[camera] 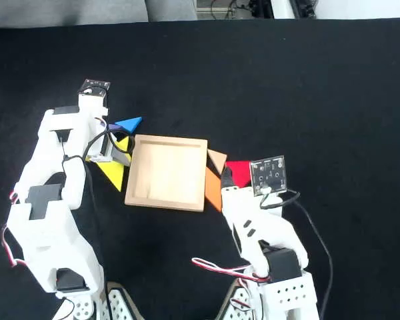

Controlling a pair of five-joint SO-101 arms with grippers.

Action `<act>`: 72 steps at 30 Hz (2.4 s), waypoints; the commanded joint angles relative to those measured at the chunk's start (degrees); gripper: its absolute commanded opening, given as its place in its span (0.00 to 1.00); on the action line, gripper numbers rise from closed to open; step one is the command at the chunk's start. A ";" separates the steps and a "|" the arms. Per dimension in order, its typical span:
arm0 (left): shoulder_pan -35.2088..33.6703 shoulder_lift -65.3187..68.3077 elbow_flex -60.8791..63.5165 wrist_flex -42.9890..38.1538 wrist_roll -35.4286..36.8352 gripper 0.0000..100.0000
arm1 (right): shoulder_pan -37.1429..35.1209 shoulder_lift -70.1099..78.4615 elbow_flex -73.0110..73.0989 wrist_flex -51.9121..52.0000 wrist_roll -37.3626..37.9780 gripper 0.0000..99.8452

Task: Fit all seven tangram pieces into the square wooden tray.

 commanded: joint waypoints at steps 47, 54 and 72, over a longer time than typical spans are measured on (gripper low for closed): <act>1.89 -0.53 -13.49 15.65 -0.18 0.21 | -0.79 -4.79 -0.22 0.18 0.62 0.20; 3.03 -0.53 -20.79 25.67 -0.26 0.21 | -0.62 -4.79 -0.22 0.09 0.62 0.19; 16.66 -3.43 -26.68 35.08 -15.91 0.21 | 8.97 -4.97 -0.22 -3.34 -3.16 0.19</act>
